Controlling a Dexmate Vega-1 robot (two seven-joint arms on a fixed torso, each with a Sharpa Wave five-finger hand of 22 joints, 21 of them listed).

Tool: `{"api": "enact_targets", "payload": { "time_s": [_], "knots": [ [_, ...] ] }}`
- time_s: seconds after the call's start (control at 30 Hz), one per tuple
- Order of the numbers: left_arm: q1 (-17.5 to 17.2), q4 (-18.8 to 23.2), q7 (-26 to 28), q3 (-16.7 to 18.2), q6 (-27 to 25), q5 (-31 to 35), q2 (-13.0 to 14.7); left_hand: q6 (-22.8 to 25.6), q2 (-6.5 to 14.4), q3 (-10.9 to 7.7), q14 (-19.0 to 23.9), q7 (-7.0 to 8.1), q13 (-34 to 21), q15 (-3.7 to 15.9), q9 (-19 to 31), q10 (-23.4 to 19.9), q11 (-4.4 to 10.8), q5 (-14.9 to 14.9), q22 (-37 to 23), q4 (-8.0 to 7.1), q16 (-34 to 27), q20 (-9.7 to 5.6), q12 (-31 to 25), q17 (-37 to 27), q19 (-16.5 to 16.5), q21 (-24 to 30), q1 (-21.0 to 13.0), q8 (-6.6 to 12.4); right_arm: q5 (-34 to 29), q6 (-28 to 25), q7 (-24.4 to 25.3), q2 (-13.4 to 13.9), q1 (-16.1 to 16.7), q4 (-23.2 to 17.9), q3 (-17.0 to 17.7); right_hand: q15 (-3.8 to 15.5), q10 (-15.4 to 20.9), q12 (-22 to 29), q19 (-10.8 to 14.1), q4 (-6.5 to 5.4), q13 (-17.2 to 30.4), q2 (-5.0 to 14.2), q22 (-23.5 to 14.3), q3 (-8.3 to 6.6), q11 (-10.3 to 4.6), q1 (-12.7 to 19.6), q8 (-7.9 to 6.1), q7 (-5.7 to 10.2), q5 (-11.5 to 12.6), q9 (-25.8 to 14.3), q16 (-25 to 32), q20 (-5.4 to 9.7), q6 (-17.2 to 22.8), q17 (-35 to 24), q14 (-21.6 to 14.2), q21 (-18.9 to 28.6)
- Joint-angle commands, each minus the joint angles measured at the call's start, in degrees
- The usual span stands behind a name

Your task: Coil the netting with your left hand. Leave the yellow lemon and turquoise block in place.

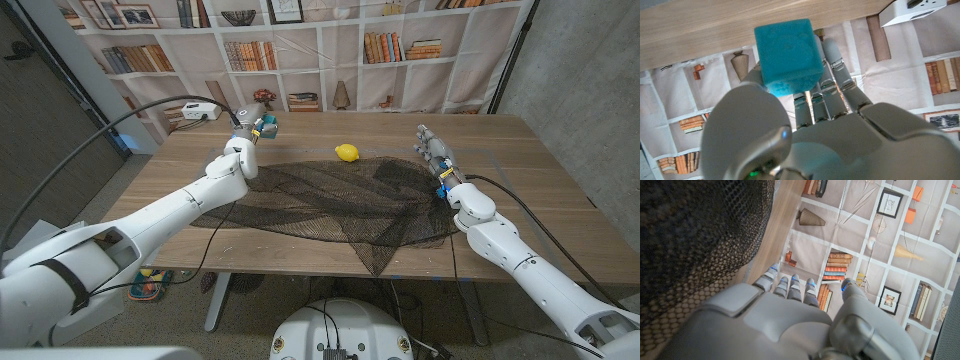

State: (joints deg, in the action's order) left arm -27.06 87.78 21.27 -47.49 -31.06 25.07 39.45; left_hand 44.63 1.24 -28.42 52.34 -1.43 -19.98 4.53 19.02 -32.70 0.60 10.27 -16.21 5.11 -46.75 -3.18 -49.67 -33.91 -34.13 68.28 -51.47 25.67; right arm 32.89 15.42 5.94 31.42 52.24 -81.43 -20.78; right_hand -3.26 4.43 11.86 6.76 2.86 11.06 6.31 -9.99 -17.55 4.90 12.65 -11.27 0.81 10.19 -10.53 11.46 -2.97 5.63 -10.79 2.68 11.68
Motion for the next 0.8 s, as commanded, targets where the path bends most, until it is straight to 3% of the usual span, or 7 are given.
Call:
{"api": "enact_targets", "payload": {
  "time_s": [0.03,0.8],
  "knots": [
    [-2.46,5.50,-5.48,2.31,7.89,1.89,3.12,0.56,9.69,0.02,2.81,-0.02,-22.18,7.20,0.25,-7.28,7.17,0.38,-0.07,-0.28,-0.12,-0.52,-7.77,-9.15,0.24,0.77,-10.73,0.34,-0.78,0.13,1.36,0.89,1.58,-2.49,0.52,-0.51,0.12,0.00,0.45,0.24,0.17,0.10,-0.20,0.08,0.14,0.32,-0.03,0.26,0.06,-0.17,0.00,0.07,0.40,-0.16,-0.21,-0.07],
    [-4.82,11.69,-15.67,4.39,19.91,7.55,5.86,0.94,9.48,0.48,2.93,0.04,-22.15,7.04,0.19,-7.79,7.06,0.43,0.93,-0.52,0.50,-0.23,-7.54,-9.27,1.53,3.35,-11.10,0.17,-2.24,0.29,4.79,1.91,6.05,-7.77,1.55,-0.53,0.21,-0.05,0.44,0.41,0.18,0.23,-0.20,0.06,0.18,0.40,0.03,0.33,0.05,-0.18,-0.04,0.02,0.48,-0.14,-0.21,-0.10]
  ]
}}
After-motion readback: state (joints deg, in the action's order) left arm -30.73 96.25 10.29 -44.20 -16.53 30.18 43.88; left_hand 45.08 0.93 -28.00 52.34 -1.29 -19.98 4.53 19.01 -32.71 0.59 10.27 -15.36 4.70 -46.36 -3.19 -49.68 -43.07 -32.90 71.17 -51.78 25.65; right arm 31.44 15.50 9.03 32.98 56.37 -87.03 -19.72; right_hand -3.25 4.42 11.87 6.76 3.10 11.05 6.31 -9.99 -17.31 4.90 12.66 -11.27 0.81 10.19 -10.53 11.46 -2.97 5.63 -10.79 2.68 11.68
